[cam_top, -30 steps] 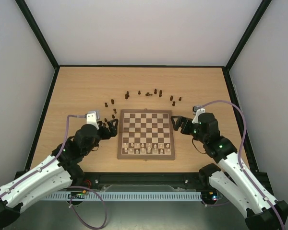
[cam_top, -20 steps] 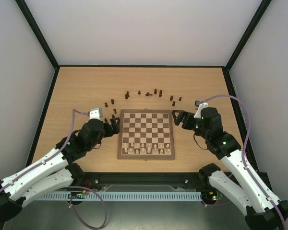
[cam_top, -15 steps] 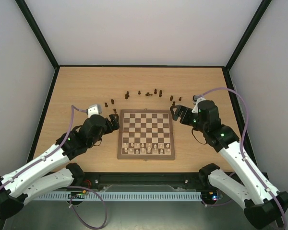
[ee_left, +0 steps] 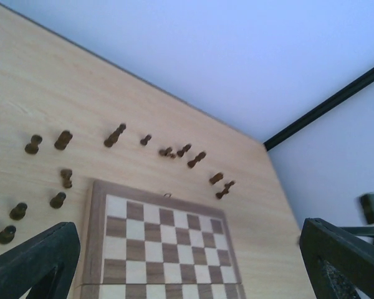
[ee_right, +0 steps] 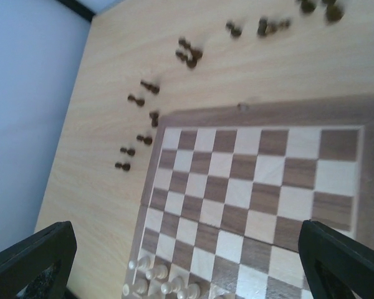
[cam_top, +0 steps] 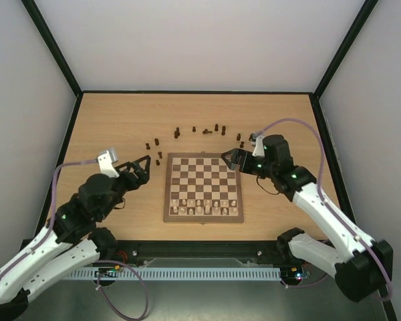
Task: Set up the chess pieces on the board
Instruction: Pick up the chess piece at the center of the board.
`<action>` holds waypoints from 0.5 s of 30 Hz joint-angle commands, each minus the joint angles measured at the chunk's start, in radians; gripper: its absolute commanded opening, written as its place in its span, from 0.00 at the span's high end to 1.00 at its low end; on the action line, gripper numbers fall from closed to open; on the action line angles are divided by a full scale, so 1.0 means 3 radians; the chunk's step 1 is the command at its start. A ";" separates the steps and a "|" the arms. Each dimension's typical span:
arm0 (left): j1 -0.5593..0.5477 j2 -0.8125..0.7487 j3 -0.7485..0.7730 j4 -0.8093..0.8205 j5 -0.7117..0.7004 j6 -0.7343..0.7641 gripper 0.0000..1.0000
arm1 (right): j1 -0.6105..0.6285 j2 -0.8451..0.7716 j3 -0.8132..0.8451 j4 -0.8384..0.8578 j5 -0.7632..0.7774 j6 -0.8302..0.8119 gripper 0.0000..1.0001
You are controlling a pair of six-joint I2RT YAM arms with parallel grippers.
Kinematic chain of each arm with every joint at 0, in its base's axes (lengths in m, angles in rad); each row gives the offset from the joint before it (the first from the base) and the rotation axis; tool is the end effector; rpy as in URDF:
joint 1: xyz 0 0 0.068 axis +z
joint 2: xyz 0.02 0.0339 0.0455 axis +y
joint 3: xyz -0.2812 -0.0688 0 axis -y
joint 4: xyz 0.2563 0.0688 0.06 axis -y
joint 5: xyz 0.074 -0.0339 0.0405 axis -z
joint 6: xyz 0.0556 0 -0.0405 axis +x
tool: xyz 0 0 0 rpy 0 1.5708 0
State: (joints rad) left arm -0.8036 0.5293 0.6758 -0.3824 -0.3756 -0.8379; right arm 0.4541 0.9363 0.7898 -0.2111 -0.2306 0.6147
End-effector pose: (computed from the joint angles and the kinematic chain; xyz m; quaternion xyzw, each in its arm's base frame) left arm 0.1149 -0.0897 0.3229 -0.1288 0.7695 -0.3450 0.5218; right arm 0.2062 0.1148 0.3171 0.0001 0.8188 0.3698 0.4392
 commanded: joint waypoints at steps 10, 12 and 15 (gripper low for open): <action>0.0013 -0.0498 -0.0327 0.0307 0.0286 0.0361 0.01 | 0.0015 0.0433 0.0160 0.0341 -0.0520 0.0079 0.01; 0.0014 -0.0386 -0.0286 0.0297 0.0301 0.0393 0.00 | 0.0015 0.0413 0.0205 0.0338 -0.0336 0.0079 0.01; 0.0015 -0.0164 -0.0220 0.0323 0.0229 0.0370 0.01 | 0.0015 0.0432 0.0310 0.0242 -0.0077 0.0029 0.01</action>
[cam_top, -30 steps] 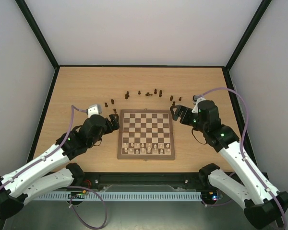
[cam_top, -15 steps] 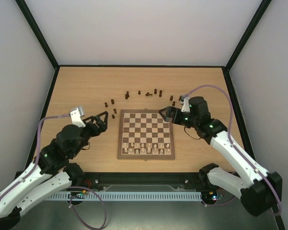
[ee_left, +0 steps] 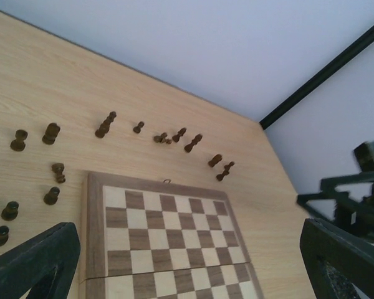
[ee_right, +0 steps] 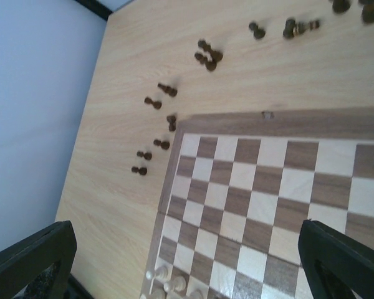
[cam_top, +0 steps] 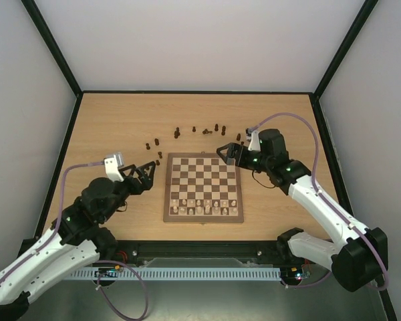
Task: Set up the chess pieces on the board
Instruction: Pick up the chess piece at the center of the board.
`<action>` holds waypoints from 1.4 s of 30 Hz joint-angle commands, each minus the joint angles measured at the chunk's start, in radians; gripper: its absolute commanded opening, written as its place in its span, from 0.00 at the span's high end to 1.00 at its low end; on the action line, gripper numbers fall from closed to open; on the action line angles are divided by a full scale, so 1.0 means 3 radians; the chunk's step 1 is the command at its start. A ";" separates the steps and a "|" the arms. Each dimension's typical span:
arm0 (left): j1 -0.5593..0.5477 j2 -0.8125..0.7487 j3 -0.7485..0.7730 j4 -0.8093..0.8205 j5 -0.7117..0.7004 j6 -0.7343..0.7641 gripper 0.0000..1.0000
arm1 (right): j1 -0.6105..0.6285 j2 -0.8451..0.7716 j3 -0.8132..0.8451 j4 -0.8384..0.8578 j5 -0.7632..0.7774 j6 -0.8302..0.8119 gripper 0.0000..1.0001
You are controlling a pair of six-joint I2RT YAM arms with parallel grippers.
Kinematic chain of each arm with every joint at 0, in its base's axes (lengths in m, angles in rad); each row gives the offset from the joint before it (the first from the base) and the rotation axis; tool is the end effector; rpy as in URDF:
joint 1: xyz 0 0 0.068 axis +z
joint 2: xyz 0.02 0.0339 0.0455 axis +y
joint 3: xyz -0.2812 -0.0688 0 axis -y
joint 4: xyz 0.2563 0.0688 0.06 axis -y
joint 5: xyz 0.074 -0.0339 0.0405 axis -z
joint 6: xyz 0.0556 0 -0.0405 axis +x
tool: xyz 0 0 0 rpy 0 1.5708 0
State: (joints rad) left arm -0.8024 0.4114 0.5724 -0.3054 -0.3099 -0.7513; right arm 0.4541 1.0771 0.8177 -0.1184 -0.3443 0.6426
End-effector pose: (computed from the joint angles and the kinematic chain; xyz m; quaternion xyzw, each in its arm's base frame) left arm 0.1034 -0.0826 0.3080 -0.0818 0.7495 -0.3699 0.5428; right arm 0.2320 0.1341 0.3068 -0.0191 0.8205 0.4094 0.3984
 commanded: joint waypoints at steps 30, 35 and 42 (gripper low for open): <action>0.0333 0.2136 0.0595 0.0124 -0.0011 0.0436 0.01 | -0.0135 0.1641 0.1144 -0.0647 0.1873 -0.0511 0.39; 0.0746 0.2222 0.0427 0.0434 0.0547 0.0469 0.01 | -0.0303 0.2056 0.1438 -0.0692 0.1789 -0.0536 0.45; 0.0796 0.2406 0.0373 0.0681 0.0642 0.0503 0.01 | -0.0560 0.2236 0.1457 -0.0608 0.1702 -0.0516 0.47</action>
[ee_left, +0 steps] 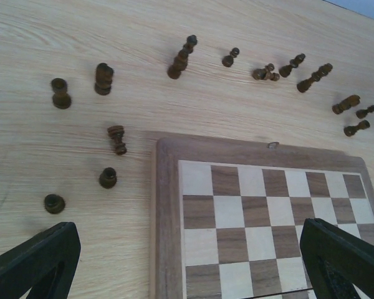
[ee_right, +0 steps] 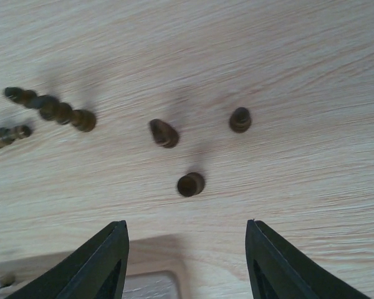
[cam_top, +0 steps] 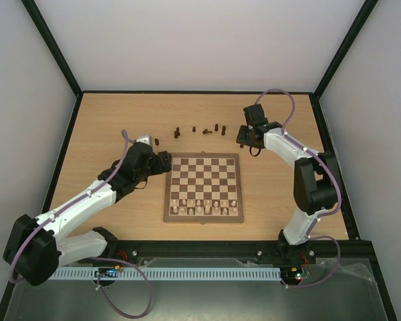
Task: Set up the chess pieces on the board
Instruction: Pick up the chess piece at the center of the board.
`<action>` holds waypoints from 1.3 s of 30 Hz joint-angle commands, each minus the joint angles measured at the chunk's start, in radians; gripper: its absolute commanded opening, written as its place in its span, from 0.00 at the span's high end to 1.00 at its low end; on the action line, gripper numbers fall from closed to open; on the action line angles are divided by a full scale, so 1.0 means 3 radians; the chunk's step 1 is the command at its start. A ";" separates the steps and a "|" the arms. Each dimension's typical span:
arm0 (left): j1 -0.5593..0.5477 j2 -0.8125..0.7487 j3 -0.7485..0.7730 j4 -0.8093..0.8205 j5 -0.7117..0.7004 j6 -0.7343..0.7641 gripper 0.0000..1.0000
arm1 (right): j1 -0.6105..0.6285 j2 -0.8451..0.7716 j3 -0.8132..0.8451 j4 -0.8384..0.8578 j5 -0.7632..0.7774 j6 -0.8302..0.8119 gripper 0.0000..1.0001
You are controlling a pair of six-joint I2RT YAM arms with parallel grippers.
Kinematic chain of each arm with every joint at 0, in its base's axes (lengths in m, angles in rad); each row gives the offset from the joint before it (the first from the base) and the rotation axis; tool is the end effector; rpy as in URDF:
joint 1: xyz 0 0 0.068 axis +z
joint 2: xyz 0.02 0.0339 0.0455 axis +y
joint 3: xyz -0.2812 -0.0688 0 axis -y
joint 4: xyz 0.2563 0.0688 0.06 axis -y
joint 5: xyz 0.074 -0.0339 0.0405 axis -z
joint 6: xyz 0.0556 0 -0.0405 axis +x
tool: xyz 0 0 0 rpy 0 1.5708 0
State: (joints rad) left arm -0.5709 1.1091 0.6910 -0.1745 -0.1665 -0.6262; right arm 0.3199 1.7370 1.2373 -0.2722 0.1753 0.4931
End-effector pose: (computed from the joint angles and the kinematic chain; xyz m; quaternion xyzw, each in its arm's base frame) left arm 0.2239 -0.1328 0.2441 -0.0634 0.8783 -0.2032 0.4282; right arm 0.3946 0.1205 0.2309 0.1133 0.9114 0.0791 0.3877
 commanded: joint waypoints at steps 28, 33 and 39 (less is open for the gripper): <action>0.0037 0.0380 -0.0131 0.0576 0.0332 0.0119 0.00 | -0.0085 0.0600 0.0317 -0.0106 -0.0194 -0.0113 0.60; 0.0039 0.0379 -0.0146 0.0587 0.0330 0.0111 0.01 | -0.0060 0.0684 0.0383 -0.0143 -0.0100 -0.0134 0.63; 0.0040 0.0376 -0.0156 0.0593 0.0335 0.0110 0.01 | -0.0029 0.0742 0.0432 -0.0173 0.0049 -0.0155 0.67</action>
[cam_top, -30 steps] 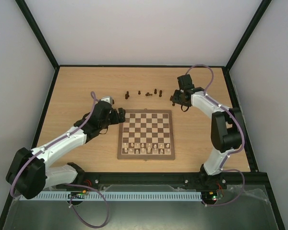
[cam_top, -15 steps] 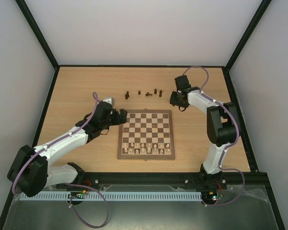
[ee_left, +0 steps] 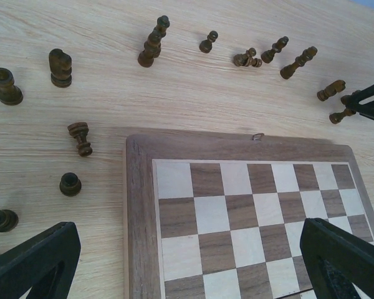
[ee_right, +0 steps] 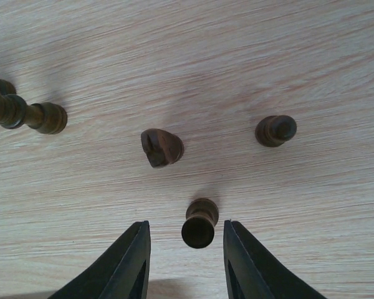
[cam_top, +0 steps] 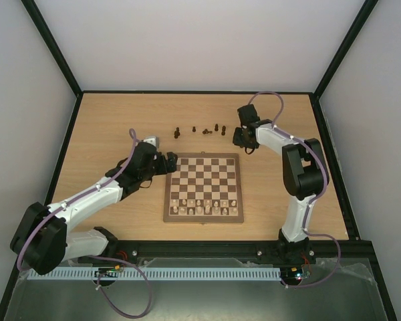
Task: Set up the chess pieces on the board
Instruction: Pick up the chess piece at the center of the board.
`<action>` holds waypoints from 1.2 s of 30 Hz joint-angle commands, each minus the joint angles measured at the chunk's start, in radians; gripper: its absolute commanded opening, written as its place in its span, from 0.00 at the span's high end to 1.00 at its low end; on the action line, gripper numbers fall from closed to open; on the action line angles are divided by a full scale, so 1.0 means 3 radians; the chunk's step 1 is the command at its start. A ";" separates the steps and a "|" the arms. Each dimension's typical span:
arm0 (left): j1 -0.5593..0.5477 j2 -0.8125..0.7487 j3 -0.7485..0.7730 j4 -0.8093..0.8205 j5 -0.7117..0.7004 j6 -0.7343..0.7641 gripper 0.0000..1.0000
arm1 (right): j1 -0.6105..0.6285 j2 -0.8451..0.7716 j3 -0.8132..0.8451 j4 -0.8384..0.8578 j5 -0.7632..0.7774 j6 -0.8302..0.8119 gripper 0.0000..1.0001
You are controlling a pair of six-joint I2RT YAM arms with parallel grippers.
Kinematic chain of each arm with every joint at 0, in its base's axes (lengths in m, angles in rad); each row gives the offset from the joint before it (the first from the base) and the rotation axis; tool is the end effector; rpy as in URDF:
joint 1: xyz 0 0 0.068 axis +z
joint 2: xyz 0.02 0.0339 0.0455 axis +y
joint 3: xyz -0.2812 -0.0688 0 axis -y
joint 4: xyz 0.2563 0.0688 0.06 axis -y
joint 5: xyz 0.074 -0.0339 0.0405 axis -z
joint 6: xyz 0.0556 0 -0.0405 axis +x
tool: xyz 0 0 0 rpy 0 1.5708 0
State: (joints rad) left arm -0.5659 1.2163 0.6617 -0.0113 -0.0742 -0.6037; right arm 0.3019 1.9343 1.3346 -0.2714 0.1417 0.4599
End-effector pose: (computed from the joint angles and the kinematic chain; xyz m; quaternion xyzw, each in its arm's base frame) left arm 0.2395 -0.1473 0.2238 -0.0344 0.8753 -0.2386 0.4192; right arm 0.4306 0.1259 0.1825 0.0981 0.9322 0.0654 0.3421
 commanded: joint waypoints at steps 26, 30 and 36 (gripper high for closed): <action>0.0021 0.0013 -0.0101 0.0092 0.0096 0.0025 0.01 | 0.0099 0.0207 0.0177 -0.0194 0.0388 -0.0076 0.85; 0.0024 0.0011 -0.0103 0.0097 0.0114 0.0023 0.00 | 0.0112 0.0186 0.0165 -0.0202 0.0394 -0.0081 0.89; 0.0020 -0.0002 -0.0122 0.0095 0.0102 0.0022 0.00 | 0.0212 0.0003 0.0101 -0.0242 0.0489 -0.0081 0.90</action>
State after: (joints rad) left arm -0.5659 1.2171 0.6380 0.0086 -0.0486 -0.6041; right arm 0.3393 1.9774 1.3655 -0.2867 0.2531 0.4442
